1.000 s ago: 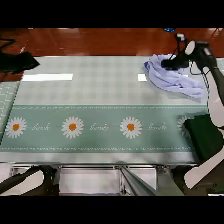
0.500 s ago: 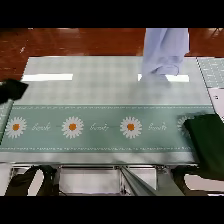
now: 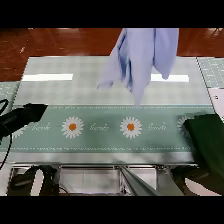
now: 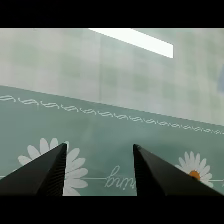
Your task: Fold the shirts.
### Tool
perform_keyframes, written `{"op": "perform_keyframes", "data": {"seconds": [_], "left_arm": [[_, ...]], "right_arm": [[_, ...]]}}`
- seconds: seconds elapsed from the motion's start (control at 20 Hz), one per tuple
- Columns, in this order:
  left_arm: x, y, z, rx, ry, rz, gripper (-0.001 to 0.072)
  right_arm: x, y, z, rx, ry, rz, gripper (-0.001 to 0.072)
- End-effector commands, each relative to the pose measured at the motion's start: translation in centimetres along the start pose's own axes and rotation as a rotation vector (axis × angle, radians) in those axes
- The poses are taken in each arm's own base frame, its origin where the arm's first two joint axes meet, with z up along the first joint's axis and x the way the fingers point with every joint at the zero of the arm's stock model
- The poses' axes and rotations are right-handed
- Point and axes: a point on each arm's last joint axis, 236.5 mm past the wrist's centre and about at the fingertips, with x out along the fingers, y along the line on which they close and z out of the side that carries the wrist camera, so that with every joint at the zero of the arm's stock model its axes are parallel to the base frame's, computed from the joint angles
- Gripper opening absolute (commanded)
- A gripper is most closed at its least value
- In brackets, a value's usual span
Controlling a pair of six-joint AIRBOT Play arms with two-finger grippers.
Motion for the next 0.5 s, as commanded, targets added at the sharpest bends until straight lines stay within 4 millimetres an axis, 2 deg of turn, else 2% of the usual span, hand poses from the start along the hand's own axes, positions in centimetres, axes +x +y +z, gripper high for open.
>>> {"op": "perform_keyframes", "data": {"seconds": [0.0, 0.1, 0.25, 0.35, 0.45], "left_arm": [[0.1, -0.8, -0.3, -0.026, -0.003, -0.041, 0.0508], [0.1, -1.5, -0.6, -0.038, 0.011, -0.068, 0.0508], [0.0, -1.8, -1.7, -0.038, 0.059, -0.08, 0.0508], [0.0, -1.9, -2.6, -0.037, 0.094, -0.086, 0.0508], [-0.1, -2.1, -3.4, -0.036, 0.129, -0.093, 0.0508]], "right_arm": [[-0.5, 6.5, -2.9, 0.002, 0.133, 0.168, 0.0017], [-0.6, 8.4, -7.2, 0.038, 0.302, 0.227, 0.0017], [-0.6, 7.8, -14.9, 0.08, 0.55, 0.21, 0.0017], [-1.0, 6.4, -22.0, 0.089, 0.756, 0.162, 0.0017], [-1.7, 4.6, -29.9, 0.11, 0.97, 0.088, 0.0017]]}}
